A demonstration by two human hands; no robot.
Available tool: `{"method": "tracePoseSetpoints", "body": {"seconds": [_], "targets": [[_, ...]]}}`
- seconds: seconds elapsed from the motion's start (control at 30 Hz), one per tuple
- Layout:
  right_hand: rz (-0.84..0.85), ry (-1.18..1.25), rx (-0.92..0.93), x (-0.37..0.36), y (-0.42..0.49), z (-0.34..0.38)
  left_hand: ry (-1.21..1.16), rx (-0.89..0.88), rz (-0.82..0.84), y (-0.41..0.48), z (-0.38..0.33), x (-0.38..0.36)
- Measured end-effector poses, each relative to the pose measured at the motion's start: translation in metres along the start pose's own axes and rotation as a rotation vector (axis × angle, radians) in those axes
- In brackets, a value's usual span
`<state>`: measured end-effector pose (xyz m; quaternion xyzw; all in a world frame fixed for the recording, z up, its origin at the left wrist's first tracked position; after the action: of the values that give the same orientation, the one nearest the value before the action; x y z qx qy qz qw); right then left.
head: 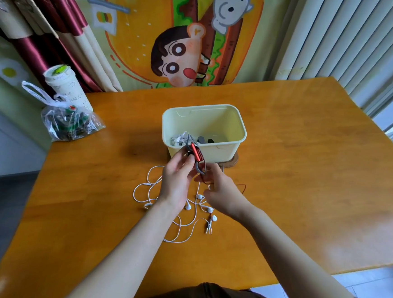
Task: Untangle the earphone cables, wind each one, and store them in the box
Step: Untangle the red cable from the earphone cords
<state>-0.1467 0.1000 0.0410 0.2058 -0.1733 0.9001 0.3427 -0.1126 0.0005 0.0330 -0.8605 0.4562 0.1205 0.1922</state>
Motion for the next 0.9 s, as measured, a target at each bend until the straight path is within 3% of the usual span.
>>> {"method": "tracePoseSetpoints", "body": {"seconds": [0.1,0.4,0.6,0.77,0.9], "targets": [[-0.069,-0.074,-0.018,0.003,0.001,-0.001,0.027,-0.026,-0.025,0.002,-0.001,0.005],[-0.173,-0.378,0.173,0.012,-0.011,0.010,0.269,-0.077,-0.165,0.001,-0.004,0.016],[-0.198,-0.432,0.170,0.017,-0.014,0.014,0.589,-0.198,-0.101,0.001,-0.015,0.010],[-0.205,-0.425,0.120,0.020,-0.015,0.005,0.368,-0.041,-0.202,0.003,-0.005,0.022],[-0.200,-0.429,0.135,0.015,-0.017,0.008,0.368,-0.008,-0.279,-0.001,0.001,0.028]]}}
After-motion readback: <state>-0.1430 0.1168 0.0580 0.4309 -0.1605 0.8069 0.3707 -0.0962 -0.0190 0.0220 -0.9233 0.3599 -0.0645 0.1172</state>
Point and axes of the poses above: each hand's wrist, its own y-axis towards the middle knuckle, its own x-axis out of the back of the hand, z = x × y, the point moved 7 cm from there along y, towards the middle knuckle, and after that the axes turned 1 degree about z, right-handed, at the moved point
